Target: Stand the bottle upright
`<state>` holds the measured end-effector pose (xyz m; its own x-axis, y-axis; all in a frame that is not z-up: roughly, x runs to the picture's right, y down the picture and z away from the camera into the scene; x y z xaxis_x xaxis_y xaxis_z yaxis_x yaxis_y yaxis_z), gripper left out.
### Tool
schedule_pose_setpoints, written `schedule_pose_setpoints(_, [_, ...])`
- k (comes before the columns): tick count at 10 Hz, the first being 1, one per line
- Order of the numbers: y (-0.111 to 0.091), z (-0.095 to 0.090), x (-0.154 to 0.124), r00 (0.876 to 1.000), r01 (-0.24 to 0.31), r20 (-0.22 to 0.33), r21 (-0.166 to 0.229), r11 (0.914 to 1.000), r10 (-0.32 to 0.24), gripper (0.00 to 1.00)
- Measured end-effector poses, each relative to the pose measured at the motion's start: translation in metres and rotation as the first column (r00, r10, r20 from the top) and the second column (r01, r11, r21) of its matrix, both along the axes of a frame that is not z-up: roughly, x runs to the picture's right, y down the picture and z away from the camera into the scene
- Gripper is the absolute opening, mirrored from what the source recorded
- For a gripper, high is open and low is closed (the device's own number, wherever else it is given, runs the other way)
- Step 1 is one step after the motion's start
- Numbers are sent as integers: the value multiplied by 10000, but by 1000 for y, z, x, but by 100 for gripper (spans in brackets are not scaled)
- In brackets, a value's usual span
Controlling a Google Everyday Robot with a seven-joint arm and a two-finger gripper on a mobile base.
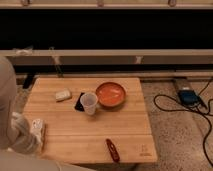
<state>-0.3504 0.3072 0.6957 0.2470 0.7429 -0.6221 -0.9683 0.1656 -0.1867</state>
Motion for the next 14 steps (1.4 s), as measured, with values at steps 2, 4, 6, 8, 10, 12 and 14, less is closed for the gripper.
schedule_pose_setpoints(2, [-26, -35, 4, 9989, 255, 380, 63, 9997, -257, 14])
schedule_pose_setpoints(4, [-52, -66, 14, 9953, 524, 818, 12, 9986, -523, 14])
schedule_pose_setpoints(6, [-71, -87, 37, 9854, 1125, 1305, -185, 9935, -1091, 14])
schedule_pose_setpoints(8, [-82, -99, 59, 9629, 1967, 1965, -424, 9795, -1849, 14])
schedule_pose_setpoints(10, [-95, -98, 75, 9513, 2310, 2239, -636, 9709, -2117, 14])
schedule_pose_setpoints(12, [-106, -87, 96, 9429, 2623, 2367, -935, 9605, -2344, 14])
schedule_pose_setpoints(14, [-108, -76, 103, 9340, 2994, 2418, -1286, 9454, -2629, 14])
